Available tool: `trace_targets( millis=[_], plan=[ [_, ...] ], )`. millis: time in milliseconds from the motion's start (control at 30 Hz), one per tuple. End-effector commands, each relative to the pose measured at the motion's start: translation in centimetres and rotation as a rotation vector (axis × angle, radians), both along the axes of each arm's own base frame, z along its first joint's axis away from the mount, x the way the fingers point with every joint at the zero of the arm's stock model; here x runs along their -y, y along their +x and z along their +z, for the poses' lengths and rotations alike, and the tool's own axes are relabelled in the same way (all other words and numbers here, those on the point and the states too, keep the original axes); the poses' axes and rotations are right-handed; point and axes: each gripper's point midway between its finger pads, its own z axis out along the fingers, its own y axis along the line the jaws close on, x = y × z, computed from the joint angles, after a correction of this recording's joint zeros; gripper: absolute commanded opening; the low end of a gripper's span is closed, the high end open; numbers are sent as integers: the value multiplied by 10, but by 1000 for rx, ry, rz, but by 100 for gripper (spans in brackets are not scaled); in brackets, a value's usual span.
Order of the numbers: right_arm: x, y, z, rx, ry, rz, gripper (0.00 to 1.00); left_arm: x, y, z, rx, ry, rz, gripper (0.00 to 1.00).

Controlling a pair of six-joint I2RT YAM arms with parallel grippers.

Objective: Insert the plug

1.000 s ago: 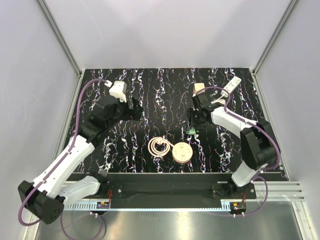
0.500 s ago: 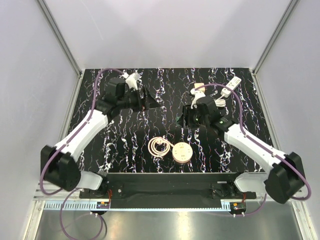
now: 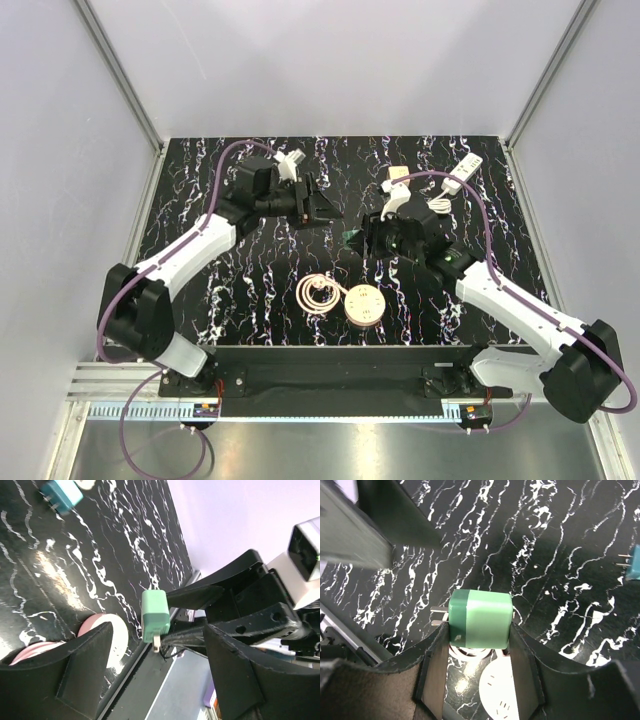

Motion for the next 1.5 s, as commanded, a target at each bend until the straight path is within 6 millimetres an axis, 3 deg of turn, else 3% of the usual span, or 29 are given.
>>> trace_targets(
  millis=[0,267,500,600,633,667,733,767,933,1200,1467],
  plan=[
    [-12,3,26,68,67,16,43,15,-4,8,53,-33,-66,76],
    [-18,2,24,57,73,26,43,27,-9,-9,81,3,-110,72],
    [-18,0,25,59,79,21,43,36,-15,-26,35,15,-150,58],
    [-19,-1,22,47,81,22,45,39,-21,-25,32,0,-181,43],
    [-19,-1,22,43,85,22,46,40,-22,-23,35,-11,-190,33],
    [-20,-2,22,39,87,25,50,41,-25,-21,24,-25,-204,15],
    [-22,-4,22,31,95,33,59,41,-29,-21,7,-38,-216,1],
    [-21,-5,24,31,100,38,69,42,-31,-16,11,-60,-231,0],
    [-20,-24,32,13,116,100,87,39,-47,0,49,-126,-302,0],
    [-10,-69,67,7,216,196,86,21,-89,22,187,-189,-464,0],
    [-15,-100,94,-12,320,312,76,11,-114,63,356,-287,-527,0]
  ],
)
